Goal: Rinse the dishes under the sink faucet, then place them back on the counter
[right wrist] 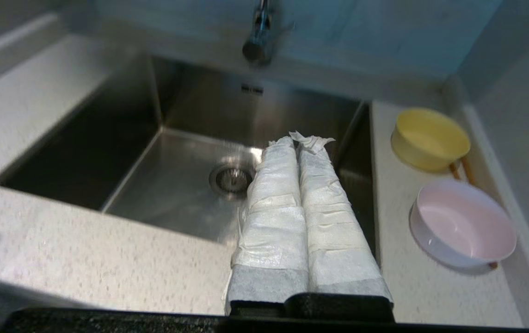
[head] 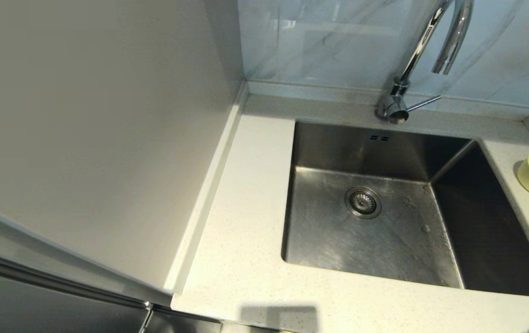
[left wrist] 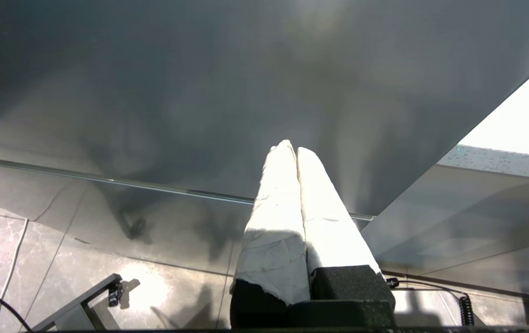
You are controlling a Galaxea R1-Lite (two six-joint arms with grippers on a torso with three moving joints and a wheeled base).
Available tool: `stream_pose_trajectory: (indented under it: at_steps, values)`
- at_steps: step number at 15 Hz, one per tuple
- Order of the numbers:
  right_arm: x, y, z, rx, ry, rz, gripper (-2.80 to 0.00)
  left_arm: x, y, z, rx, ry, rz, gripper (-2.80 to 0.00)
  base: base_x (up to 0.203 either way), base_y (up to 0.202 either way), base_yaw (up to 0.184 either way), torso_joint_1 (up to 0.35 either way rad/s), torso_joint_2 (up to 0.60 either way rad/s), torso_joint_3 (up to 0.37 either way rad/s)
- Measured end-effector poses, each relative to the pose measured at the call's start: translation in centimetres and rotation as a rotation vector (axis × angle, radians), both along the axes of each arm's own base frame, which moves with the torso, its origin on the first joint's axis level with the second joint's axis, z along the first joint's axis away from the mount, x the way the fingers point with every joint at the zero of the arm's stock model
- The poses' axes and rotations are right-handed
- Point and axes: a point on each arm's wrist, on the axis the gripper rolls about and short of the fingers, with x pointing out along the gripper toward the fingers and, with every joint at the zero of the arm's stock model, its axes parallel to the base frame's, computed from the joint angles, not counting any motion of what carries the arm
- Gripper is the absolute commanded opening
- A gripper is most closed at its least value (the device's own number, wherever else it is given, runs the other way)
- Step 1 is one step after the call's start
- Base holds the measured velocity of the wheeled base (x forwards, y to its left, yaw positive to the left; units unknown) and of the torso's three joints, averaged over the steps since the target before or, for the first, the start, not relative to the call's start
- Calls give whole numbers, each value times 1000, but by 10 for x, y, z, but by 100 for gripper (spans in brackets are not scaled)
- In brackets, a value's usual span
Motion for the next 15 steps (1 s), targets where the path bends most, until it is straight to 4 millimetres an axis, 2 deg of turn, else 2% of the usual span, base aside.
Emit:
stream_pose_trajectory:
  at_steps: [3, 9, 13, 15]
  values:
    - [-1, 0, -6, 5, -112, 6, -280, 0, 0, 0, 0, 0, 0, -280, 0, 0, 0, 0, 0, 0]
    - [1, 1, -12, -4, -142, 31, -280, 0, 0, 0, 0, 0, 0, -280, 0, 0, 0, 0, 0, 0]
    - [19, 0, -49, -7, 8, 26, -280, 0, 0, 0, 0, 0, 0, -280, 0, 0, 0, 0, 0, 0]
    - [24, 0, -66, -3, 143, 27, -280, 0, 0, 0, 0, 0, 0, -280, 0, 0, 0, 0, 0, 0]
